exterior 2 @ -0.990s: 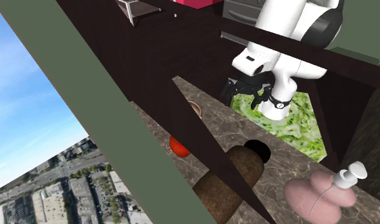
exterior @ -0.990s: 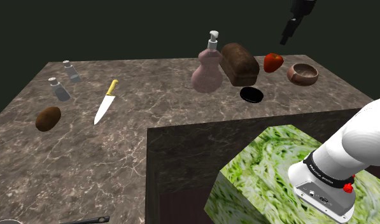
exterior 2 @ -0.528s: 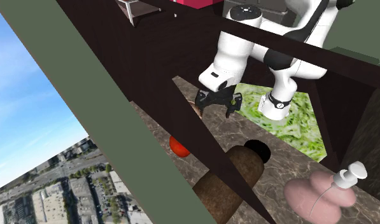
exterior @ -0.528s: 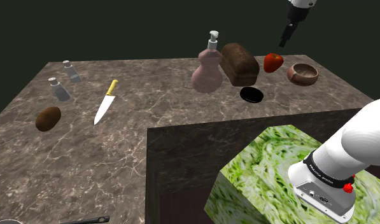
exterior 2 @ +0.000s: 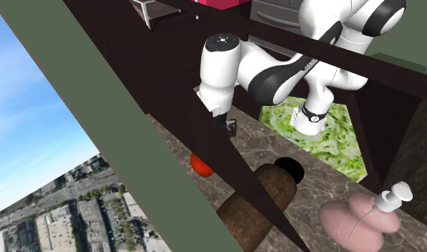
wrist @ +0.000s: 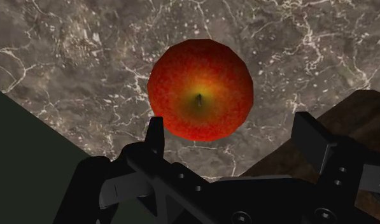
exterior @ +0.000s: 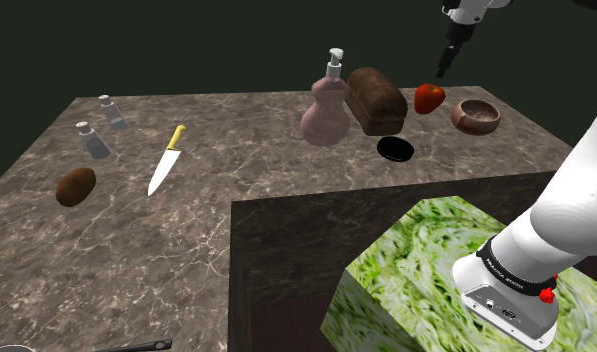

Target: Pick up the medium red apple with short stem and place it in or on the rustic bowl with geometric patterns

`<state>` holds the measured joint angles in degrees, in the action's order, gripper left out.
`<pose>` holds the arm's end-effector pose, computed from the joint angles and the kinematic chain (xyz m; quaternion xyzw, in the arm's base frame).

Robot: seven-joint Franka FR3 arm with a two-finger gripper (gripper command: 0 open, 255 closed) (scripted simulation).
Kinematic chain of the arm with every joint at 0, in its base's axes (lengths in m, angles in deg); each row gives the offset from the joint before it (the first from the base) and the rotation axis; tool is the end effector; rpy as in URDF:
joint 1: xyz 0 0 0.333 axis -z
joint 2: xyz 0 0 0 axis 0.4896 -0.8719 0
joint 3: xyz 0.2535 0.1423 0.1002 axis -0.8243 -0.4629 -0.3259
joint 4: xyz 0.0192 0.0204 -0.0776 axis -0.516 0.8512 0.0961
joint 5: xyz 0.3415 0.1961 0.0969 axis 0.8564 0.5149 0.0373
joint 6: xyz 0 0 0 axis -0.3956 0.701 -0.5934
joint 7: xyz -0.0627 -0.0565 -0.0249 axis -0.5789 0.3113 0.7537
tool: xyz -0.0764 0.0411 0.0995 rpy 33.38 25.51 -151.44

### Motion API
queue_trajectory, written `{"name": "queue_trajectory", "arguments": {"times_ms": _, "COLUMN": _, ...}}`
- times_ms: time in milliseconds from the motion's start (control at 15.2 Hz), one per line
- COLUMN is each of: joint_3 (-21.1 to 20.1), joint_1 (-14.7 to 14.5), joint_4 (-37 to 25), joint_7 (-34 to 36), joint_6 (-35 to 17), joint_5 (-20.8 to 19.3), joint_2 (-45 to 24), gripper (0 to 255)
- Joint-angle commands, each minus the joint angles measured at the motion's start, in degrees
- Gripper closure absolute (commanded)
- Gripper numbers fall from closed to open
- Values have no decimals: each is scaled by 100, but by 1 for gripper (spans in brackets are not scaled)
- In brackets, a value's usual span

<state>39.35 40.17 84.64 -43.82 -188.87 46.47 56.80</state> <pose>0.4725 -0.4270 0.4062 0.9916 0.1220 -0.0066 0.0431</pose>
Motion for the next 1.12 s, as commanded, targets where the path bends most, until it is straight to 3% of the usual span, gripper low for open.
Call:
{"name": "queue_trajectory", "arguments": {"times_ms": 0, "joint_3": -16, "joint_1": 164, "joint_4": -320, "joint_7": -225, "joint_6": 60, "joint_5": 194, "joint_2": -339, "gripper": 0}}
{"name": "queue_trajectory", "arguments": {"times_ms": 462, "joint_3": -79, "joint_1": 236, "joint_4": -28, "joint_7": -324, "joint_6": -435, "joint_5": 348, "joint_2": -575, "gripper": 0}}
{"name": "queue_trajectory", "arguments": {"times_ms": 990, "joint_3": -79, "joint_1": 236, "joint_4": -28, "joint_7": -324, "joint_6": -434, "joint_5": 348, "joint_2": -575, "gripper": 0}}
{"name": "queue_trajectory", "arguments": {"times_ms": 1056, "joint_3": -79, "joint_1": 236, "joint_4": -28, "joint_7": -324, "joint_6": -434, "joint_5": 348, "joint_2": -575, "gripper": 255}}
